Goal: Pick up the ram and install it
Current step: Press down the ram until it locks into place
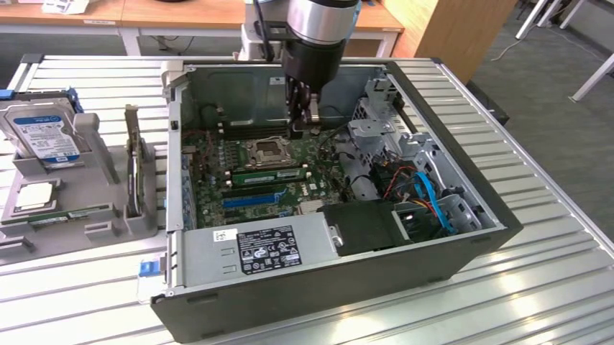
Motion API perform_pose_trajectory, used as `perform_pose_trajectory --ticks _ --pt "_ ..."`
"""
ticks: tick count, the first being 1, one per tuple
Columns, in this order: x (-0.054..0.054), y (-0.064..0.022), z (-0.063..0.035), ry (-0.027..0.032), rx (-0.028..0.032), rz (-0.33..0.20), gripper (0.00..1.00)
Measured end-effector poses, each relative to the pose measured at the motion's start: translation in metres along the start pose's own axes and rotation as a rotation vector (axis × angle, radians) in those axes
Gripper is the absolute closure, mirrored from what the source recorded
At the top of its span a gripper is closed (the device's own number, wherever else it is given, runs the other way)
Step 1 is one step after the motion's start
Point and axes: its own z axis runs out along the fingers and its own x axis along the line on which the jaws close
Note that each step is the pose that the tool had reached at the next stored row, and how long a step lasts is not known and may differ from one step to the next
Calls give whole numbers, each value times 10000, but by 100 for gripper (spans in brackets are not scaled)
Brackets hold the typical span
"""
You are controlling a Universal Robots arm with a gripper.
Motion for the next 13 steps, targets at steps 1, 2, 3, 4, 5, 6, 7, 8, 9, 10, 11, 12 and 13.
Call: perform_pose_trajectory --ticks 1,2,3,4,5,6,7,8,9,10,11,12,13 --pt "0 -26 0 0 0 0 90" --pt "0 -56 -1 -1 0 0 90" --pt "0 -82 -2 0 0 -1 90" --pt "-1 -108 -3 -1 0 -2 90" --pt "-1 -134 -4 -2 0 0 90" --pt "-1 -161 -4 -4 0 0 90" --pt "-1 -186 -5 -6 0 -1 90" --pt "-1 -212 -5 -8 0 -1 90" --pt "-2 -235 -5 -13 1 -2 90" --pt "-2 -254 -6 -17 1 -1 90" --pt "-2 -270 -7 -21 1 -1 90" --pt "-2 -276 -8 -22 0 -3 90" --pt "-2 -275 -8 -23 0 -4 90"
